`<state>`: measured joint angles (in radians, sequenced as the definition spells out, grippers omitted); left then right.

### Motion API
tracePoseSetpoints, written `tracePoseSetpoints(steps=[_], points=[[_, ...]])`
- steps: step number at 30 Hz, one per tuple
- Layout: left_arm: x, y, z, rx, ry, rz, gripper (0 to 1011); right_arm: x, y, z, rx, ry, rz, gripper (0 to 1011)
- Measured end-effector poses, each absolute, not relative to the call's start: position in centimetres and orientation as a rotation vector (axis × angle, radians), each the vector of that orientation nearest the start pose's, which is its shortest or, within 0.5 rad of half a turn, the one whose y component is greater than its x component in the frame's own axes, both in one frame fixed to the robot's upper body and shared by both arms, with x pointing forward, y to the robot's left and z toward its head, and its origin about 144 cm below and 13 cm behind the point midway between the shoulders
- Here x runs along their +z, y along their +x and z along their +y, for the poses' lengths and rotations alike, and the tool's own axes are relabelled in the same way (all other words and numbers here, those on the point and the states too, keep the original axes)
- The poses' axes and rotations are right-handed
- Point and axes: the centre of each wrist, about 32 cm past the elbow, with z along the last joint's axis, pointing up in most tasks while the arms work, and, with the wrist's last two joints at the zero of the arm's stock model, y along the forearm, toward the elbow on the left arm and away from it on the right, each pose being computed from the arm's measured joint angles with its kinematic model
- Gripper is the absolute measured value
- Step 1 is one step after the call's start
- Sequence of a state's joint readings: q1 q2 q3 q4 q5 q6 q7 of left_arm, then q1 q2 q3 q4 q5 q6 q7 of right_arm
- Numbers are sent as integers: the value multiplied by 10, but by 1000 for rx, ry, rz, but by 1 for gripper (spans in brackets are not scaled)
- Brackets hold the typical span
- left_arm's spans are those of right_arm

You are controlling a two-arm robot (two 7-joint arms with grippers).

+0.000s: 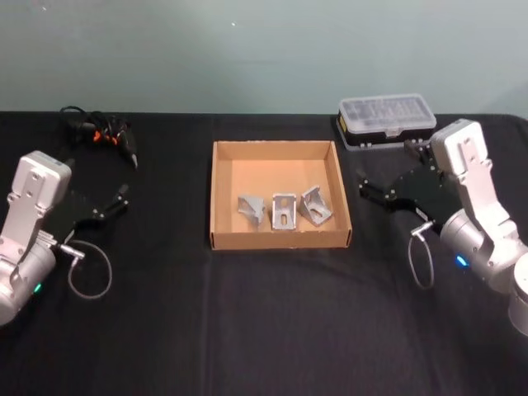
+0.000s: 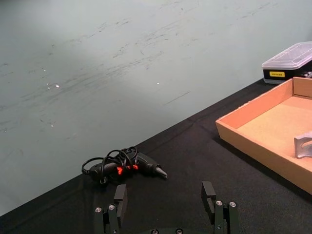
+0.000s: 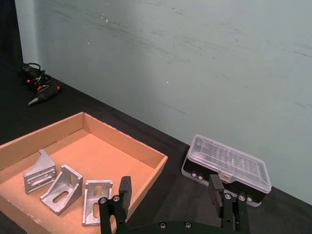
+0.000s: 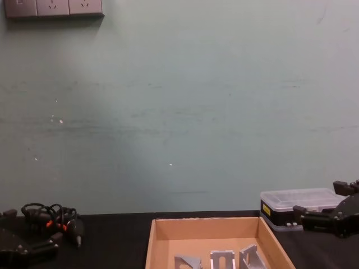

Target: Use one hand to pick up the angle iron from the table and place it into the box.

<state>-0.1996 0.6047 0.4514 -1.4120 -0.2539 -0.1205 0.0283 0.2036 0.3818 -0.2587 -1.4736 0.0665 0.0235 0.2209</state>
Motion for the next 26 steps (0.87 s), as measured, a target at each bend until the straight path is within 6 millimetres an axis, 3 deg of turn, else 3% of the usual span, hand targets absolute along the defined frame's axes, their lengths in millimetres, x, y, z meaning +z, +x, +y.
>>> tracePoseSetpoints(steps=[26], points=[[1140, 489, 310, 1248, 305, -285, 1000, 1176, 509, -272, -1137, -271, -254, 1003]])
